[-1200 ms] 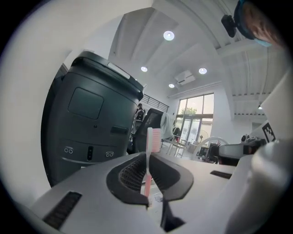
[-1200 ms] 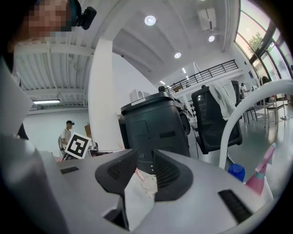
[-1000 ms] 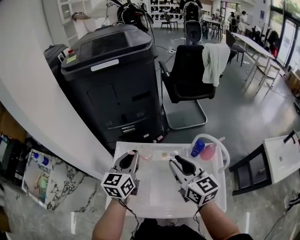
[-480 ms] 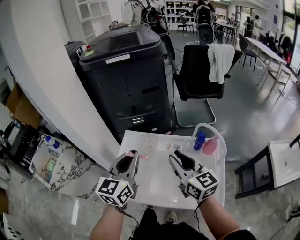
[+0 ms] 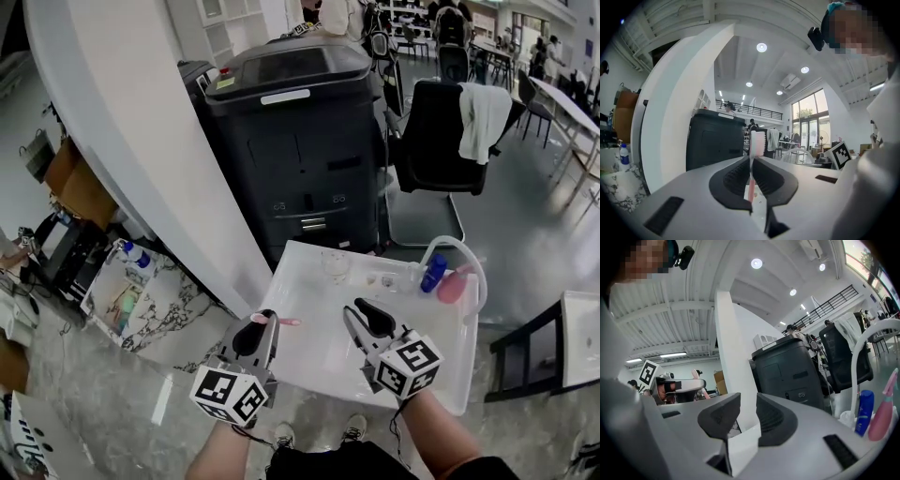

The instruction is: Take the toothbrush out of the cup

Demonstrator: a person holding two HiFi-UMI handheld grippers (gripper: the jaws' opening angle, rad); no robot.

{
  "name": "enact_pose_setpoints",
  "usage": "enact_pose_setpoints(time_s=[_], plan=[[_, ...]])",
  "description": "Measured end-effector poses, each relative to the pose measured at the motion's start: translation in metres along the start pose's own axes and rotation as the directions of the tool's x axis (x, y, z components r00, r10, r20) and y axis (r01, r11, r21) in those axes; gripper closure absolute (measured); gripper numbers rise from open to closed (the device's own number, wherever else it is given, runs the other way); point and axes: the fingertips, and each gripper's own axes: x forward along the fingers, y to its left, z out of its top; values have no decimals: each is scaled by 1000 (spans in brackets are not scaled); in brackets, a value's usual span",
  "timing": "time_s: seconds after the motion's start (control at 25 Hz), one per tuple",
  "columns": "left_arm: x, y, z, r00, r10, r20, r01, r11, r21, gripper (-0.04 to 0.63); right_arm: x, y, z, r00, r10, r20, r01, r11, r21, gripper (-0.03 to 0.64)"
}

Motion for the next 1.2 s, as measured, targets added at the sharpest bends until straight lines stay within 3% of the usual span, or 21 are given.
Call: enact_pose_setpoints(time_s=[0.28,0.64,0.84,1.2], plan=[[-34,45,-11,1000,0,-19,0,1000,17,560,35,44,-28,1000,6,-22,-6,1000,8,500],[-63,93,-19,989,-139,-40,139,990,0,561,48,101,-35,990,-143,-8,143,989,-28,500],[-78,96,-29,966,-253,-51,252,968,-19,561,28,123,-38,963,-268,17,268,962,-52,500],[-102,63,-46,902,-425,-79,422,905,-56,561,-40,153,-50,887,-458,52,461,887,-42,500]])
